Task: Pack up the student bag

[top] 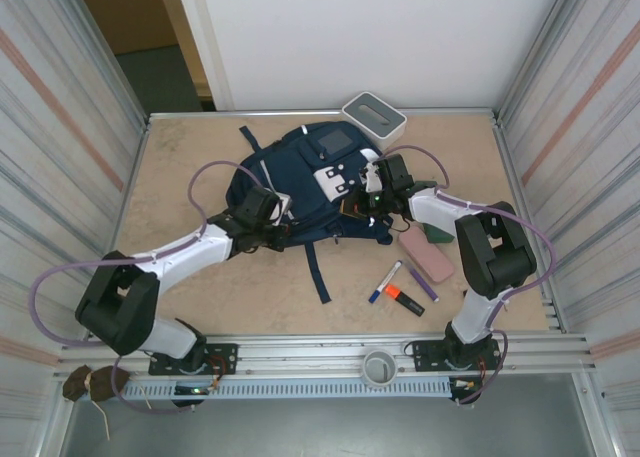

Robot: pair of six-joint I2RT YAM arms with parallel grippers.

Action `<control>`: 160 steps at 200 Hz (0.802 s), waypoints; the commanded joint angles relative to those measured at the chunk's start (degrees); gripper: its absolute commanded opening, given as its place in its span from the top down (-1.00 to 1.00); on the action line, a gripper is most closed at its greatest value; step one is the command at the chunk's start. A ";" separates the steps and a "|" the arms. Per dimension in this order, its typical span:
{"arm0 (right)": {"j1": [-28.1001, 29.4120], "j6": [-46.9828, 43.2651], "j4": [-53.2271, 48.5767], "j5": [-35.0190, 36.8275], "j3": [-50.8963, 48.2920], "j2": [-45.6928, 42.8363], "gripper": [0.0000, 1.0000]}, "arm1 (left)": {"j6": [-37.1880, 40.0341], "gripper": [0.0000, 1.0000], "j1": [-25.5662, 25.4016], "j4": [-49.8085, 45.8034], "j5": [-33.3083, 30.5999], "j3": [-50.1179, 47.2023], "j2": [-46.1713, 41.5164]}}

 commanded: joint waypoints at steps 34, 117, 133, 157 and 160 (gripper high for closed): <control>-0.87 0.51 1.75 2.10 -0.24 0.19 1.00 | -0.40 0.69 -0.06 -3.89 1.24 -0.97 2.71; -1.03 0.60 2.05 1.88 -0.76 0.08 1.00 | -0.04 0.62 0.11 -3.78 1.22 0.39 6.17; -1.11 0.42 2.09 1.95 -0.86 0.10 1.00 | 0.15 0.76 0.21 -4.31 0.31 1.02 7.07; -2.04 -0.09 1.48 1.66 -1.03 -0.20 1.00 | 0.77 1.00 0.31 -6.73 -3.32 2.23 6.59; -2.24 -0.18 1.40 1.62 -1.04 -0.31 1.00 | 0.89 1.00 0.30 -7.03 -3.94 2.32 6.26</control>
